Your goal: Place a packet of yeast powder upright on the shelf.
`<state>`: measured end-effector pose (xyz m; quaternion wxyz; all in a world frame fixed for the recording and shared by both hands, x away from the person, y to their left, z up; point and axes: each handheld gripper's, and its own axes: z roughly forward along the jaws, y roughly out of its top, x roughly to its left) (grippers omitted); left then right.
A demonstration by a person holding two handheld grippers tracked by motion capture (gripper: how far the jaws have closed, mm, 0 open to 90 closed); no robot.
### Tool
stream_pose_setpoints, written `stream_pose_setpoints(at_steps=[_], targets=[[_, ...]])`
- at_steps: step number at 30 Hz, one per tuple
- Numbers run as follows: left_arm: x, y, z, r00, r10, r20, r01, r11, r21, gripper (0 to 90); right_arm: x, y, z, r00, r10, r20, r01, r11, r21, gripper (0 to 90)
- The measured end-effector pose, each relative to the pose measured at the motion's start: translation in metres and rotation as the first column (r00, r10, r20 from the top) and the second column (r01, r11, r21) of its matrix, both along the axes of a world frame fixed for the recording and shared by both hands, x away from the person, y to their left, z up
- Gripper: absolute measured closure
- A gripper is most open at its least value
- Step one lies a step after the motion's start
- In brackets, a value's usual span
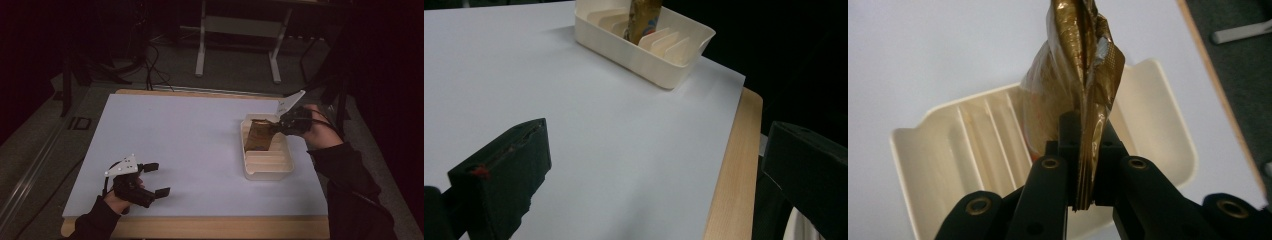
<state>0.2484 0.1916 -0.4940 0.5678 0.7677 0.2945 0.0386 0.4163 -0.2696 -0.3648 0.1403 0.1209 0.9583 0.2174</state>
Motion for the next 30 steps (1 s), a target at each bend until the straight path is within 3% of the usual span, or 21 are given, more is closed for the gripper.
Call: stream_pose_setpoints(at_steps=[3, 5, 10, 17, 19, 25, 30], targets=[[0.000, -0.001, 0.001, 1.0000, -0.004, 0.003, 0.004, 1.0000, -0.003, 0.4, 0.001, 0.008, -0.016, 0.9993, 0.013, -0.034, -0.015, 0.999, -0.037, 86.6], [0.000, -0.001, 0.001, 1.0000, -0.003, 0.004, 0.003, 1.0000, -0.001, 0.4, 0.001, 0.010, -0.023, 0.9989, 0.017, -0.042, -0.018, 1.000, -0.001, 86.5], [0.000, 0.000, 0.000, 1.0000, -0.003, 0.001, 0.003, 1.0000, -0.001, 0.4, 0.002, 0.006, -0.025, 0.9986, 0.008, -0.052, -0.006, 0.999, 0.033, 84.8], [-0.001, 0.000, 0.001, 1.0000, -0.002, 0.004, 0.002, 1.0000, -0.003, 0.4, -0.004, 0.013, -0.018, 0.9987, -0.034, -0.037, 0.033, 0.999, -0.028, 76.1], [0.000, 0.001, 0.001, 1.0000, 0.000, 0.006, 0.000, 1.0000, -0.004, 0.4, -0.006, 0.014, -0.015, 0.9973, -0.058, -0.046, 0.057, 0.998, -0.011, 69.3], [-0.001, 0.001, 0.002, 0.9999, 0.003, 0.010, -0.003, 1.0000, -0.010, 0.4, -0.012, 0.017, 0.002, 0.9952, -0.098, -0.008, 0.098, 0.994, 0.051, 55.6], [-0.001, 0.002, 0.002, 0.9999, 0.004, 0.011, -0.004, 0.9999, -0.010, 0.4, -0.017, 0.021, 0.013, 0.9947, -0.102, -0.010, 0.103, 0.987, 0.127, 50.0]])
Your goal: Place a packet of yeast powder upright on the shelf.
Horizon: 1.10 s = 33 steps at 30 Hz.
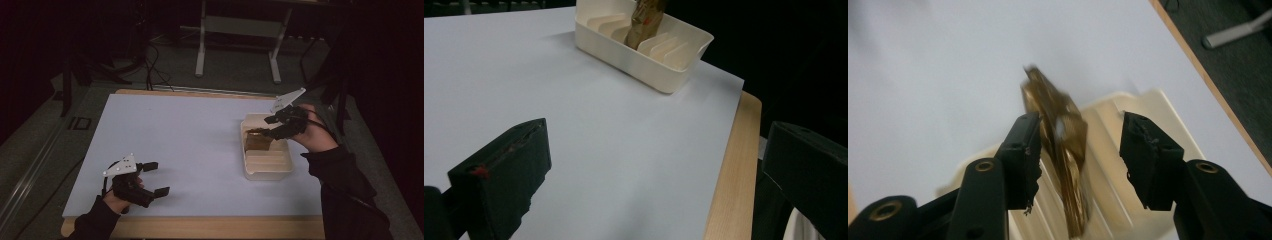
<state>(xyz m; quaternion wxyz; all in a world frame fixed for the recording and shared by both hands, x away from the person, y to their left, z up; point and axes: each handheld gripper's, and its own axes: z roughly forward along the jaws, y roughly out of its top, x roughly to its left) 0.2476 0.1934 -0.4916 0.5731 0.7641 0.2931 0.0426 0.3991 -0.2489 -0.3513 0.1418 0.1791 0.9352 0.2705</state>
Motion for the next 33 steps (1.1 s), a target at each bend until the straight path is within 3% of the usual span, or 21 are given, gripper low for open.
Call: stream_pose_setpoints(at_steps=[5, 13, 19, 22, 25, 28, 31, 33], targets=[[0.000, 0.001, 0.001, 1.0000, 0.005, 0.003, -0.005, 1.0000, -0.005, 0.4, -0.006, 0.007, 0.005, 0.9999, -0.002, 0.015, 0.001, 0.999, 0.035, 44.7], [-0.001, 0.002, 0.001, 1.0000, 0.004, 0.008, -0.004, 1.0000, -0.001, 0.4, -0.020, 0.018, 0.006, 0.9976, -0.051, 0.047, 0.047, 0.995, 0.090, 27.3], [-0.001, 0.003, 0.001, 0.9999, 0.008, 0.012, -0.008, 1.0000, -0.003, 0.4, -0.037, 0.028, 0.006, 0.9970, -0.040, 0.066, 0.029, 0.988, 0.149, 14.6], [-0.002, 0.003, 0.001, 0.9999, 0.007, 0.011, -0.007, 1.0000, -0.002, 0.4, -0.046, 0.034, 0.007, 0.9971, -0.032, 0.069, 0.019, 0.983, 0.180, 13.5], [-0.003, 0.003, 0.001, 0.9999, 0.008, 0.012, -0.008, 1.0000, -0.003, 0.4, -0.057, 0.039, 0.007, 0.9984, 0.001, 0.057, -0.015, 0.972, 0.235, 10.6], [-0.003, 0.004, 0.002, 0.9998, 0.008, 0.016, -0.008, 1.0000, -0.001, 0.4, -0.067, 0.044, 0.004, 0.9981, 0.040, 0.047, -0.051, 0.967, 0.248, 10.6], [-0.003, 0.004, 0.002, 0.9998, 0.011, 0.019, -0.011, 0.9999, -0.003, 0.4, -0.077, 0.048, 0.001, 0.9970, 0.028, 0.073, -0.045, 0.967, 0.251, 10.6], [-0.003, 0.004, 0.002, 0.9998, 0.010, 0.019, -0.010, 0.9999, -0.005, 0.4, -0.082, 0.050, -0.002, 0.9977, 0.023, 0.063, -0.039, 0.962, 0.272, 10.7]])
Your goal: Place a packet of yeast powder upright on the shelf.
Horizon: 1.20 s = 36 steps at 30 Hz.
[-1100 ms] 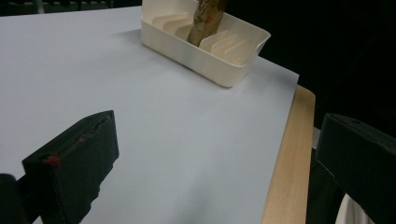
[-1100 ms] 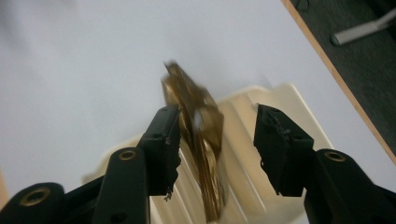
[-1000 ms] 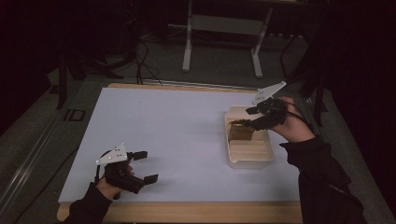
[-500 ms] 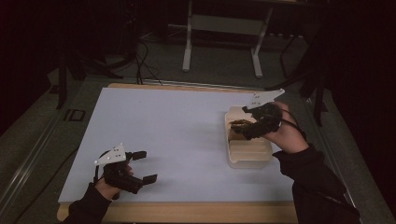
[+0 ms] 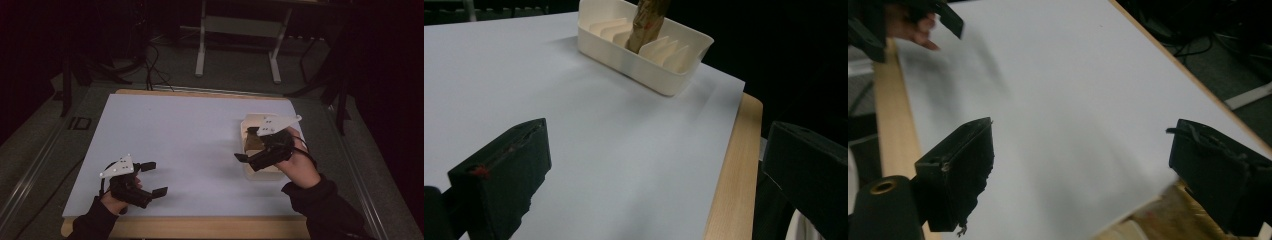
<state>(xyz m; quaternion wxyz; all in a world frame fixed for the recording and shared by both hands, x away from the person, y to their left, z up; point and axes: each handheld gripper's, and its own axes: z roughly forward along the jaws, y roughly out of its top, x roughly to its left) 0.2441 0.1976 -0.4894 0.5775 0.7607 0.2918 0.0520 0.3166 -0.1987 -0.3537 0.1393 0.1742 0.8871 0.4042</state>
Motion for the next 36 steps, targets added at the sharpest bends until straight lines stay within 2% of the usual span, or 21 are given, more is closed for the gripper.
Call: stream_pose_setpoints(at_steps=[3, 7, 11, 14, 17, 21, 26, 32, 36], targets=[[0.000, 0.000, 0.000, 1.0000, -0.004, -0.005, 0.004, 1.0000, 0.001, 0.4, -0.007, 0.000, -0.005, 0.9999, 0.006, -0.013, -0.005, 1.000, 0.026, 13.1], [-0.001, 0.000, 0.000, 1.0000, -0.007, -0.002, 0.007, 1.0000, 0.003, 0.4, -0.018, -0.002, -0.013, 0.9998, -0.016, 0.010, 0.016, 0.999, 0.051, 13.1], [-0.001, -0.001, 0.000, 1.0000, -0.007, -0.002, 0.007, 1.0000, 0.003, 0.4, -0.028, -0.005, -0.022, 0.9997, -0.023, 0.011, 0.022, 0.996, 0.086, 12.8], [-0.001, -0.001, 0.000, 1.0000, -0.006, 0.001, 0.006, 1.0000, 0.003, 0.4, -0.035, -0.006, -0.030, 0.9997, -0.023, 0.012, 0.022, 0.996, 0.091, 12.8], [-0.001, -0.001, 0.001, 1.0000, -0.008, 0.003, 0.008, 0.9999, 0.007, 0.4, -0.044, -0.006, -0.039, 0.9994, -0.026, 0.023, 0.024, 0.997, 0.075, 12.1], [-0.001, -0.001, 0.000, 1.0000, -0.009, 0.002, 0.008, 0.9999, 0.009, 0.4, -0.054, -0.009, -0.051, 0.9994, -0.033, 0.006, 0.032, 0.995, 0.090, 11.8], [-0.002, -0.001, 0.001, 0.9999, -0.009, 0.005, 0.009, 0.9999, 0.008, 0.4, -0.062, -0.015, -0.064, 0.9991, -0.042, -0.006, 0.043, 0.996, 0.082, 11.7], [-0.002, 0.000, 0.001, 0.9999, -0.008, 0.008, 0.008, 0.9999, 0.009, 0.4, -0.069, -0.029, -0.077, 0.9957, -0.092, -0.008, 0.093, 0.989, 0.111, 11.5], [-0.002, -0.001, 0.001, 0.9999, -0.007, 0.008, 0.007, 1.0000, 0.005, 0.5, -0.075, -0.041, -0.084, 0.9890, -0.148, -0.004, 0.147, 0.980, 0.137, 11.5]])
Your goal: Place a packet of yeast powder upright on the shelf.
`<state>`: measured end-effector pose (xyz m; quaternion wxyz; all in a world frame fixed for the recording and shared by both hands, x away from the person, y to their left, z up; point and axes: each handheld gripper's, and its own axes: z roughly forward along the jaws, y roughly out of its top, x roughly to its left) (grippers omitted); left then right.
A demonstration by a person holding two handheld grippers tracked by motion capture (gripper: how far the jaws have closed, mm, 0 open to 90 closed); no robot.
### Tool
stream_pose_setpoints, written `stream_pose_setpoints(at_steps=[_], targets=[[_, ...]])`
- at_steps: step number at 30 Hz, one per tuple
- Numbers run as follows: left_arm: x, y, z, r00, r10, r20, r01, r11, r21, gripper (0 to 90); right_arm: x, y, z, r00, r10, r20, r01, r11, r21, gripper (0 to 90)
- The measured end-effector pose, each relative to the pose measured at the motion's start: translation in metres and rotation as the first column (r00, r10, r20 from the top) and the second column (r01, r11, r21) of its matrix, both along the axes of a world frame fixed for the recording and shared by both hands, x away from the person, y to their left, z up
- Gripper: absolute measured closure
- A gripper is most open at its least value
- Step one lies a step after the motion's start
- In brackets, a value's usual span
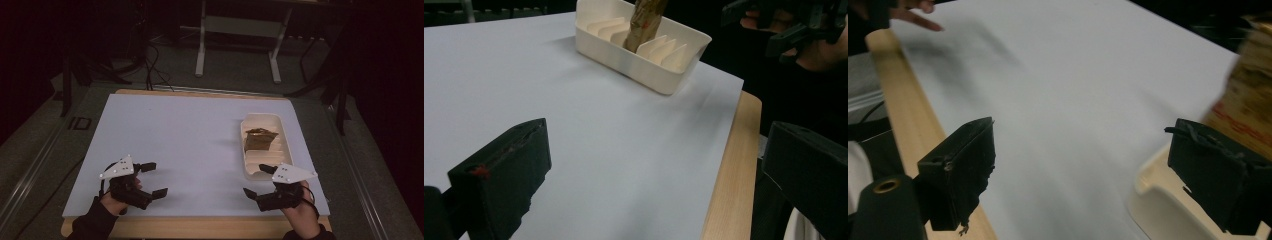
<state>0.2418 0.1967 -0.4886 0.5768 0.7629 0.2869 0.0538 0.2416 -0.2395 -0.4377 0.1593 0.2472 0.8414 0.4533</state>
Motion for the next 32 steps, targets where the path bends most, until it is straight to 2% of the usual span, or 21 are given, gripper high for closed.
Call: stream_pose_setpoints(at_steps=[3, 8, 13, 16, 18, 23, 27, 32], targets=[[0.000, 0.000, 0.000, 1.0000, -0.001, 0.000, 0.001, 1.0000, 0.000, 0.4, -0.004, -0.009, -0.008, 0.9994, -0.034, 0.008, 0.034, 0.999, 0.010, 11.6], [0.000, -0.001, 0.000, 1.0000, -0.002, 0.000, 0.002, 1.0000, 0.004, 0.4, -0.010, -0.018, -0.018, 0.9982, -0.059, -0.010, 0.060, 0.998, 0.015, 11.6], [-0.001, -0.002, -0.001, 0.9999, -0.010, 0.004, 0.010, 0.9998, 0.016, 0.4, -0.020, -0.022, -0.026, 0.9955, -0.092, 0.024, 0.092, 0.996, 0.018, 12.5], [-0.001, -0.003, -0.001, 0.9999, -0.011, 0.006, 0.011, 0.9998, 0.017, 0.4, -0.024, -0.023, -0.028, 0.9951, -0.097, 0.020, 0.097, 0.995, 0.029, 12.7], [-0.001, -0.002, -0.002, 0.9999, -0.013, 0.005, 0.013, 0.9998, 0.013, 0.4, -0.029, -0.025, -0.029, 0.9939, -0.100, 0.047, 0.099, 0.995, 0.020, 12.0], [-0.001, -0.003, -0.002, 0.9999, -0.013, 0.004, 0.013, 0.9999, 0.011, 0.4, -0.028, -0.027, -0.030, 0.9896, -0.119, 0.081, 0.118, 0.993, 0.013, 11.8], [-0.001, -0.004, -0.002, 0.9998, -0.017, 0.010, 0.016, 0.9997, 0.020, 0.4, -0.026, -0.029, -0.032, 0.9903, -0.122, 0.067, 0.121, 0.993, 0.014, 11.8], [-0.001, -0.007, -0.003, 0.9996, -0.026, 0.011, 0.025, 0.9993, 0.026, 0.4, -0.025, -0.030, -0.031, 0.9893, -0.124, 0.077, 0.123, 0.992, 0.019, 11.8]])
